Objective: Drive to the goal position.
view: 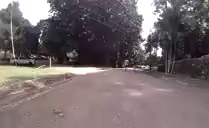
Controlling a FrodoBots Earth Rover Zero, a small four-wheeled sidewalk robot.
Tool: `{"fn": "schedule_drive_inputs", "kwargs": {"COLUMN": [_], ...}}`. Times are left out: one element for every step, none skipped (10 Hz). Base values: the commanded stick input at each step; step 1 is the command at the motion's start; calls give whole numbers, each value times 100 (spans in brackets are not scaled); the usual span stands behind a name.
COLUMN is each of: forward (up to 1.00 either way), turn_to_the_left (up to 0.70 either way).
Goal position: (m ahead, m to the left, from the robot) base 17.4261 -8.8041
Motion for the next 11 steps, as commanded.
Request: {"fn": "schedule_drive_inputs", "kwargs": {"forward": [70,70,70,70,70,70,70,70,70,70,70], "turn_to_the_left": [0,0,0,0,0,0,0,0,0,0,0]}}
